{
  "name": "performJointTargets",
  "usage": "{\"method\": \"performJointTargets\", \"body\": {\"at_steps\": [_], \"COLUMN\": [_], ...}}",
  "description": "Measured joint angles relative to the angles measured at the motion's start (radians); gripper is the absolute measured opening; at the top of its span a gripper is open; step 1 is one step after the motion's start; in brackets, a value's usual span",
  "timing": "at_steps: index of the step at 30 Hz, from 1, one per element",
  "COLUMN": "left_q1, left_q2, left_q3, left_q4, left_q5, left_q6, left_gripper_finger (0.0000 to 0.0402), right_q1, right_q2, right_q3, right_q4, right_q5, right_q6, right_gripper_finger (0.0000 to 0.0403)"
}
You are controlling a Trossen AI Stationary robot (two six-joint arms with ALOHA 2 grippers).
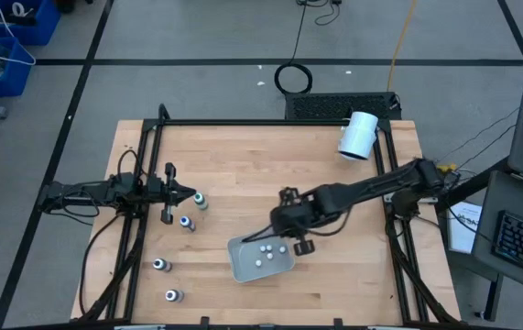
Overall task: Pick & Place food coloring
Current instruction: Put the small violet food coloring bottle in the gray bin
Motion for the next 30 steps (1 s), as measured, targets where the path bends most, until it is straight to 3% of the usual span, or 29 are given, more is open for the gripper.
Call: {"method": "performJointTargets", "body": {"at_steps": [8,17,30], "left_q1": [0.0,0.0,0.0], "left_q2": [0.0,0.0,0.0], "left_q3": [0.0,0.0,0.0], "left_q4": [0.0,0.0,-0.001], "left_q5": [0.0,0.0,0.0], "left_q6": [0.0,0.0,0.0], "left_gripper_finger": [0.0026,0.0026,0.0026], "right_q1": [0.0,0.0,-0.002], "right_q2": [0.195,0.306,0.392], "right_q3": [0.285,0.289,0.289], "right_q4": [-0.15,-0.102,-0.114], "right_q5": [-0.003,-0.078,-0.079], "right_q6": [-0.078,-0.081,-0.104], "right_gripper_finger": [0.0041,0.0041,0.0041]}}
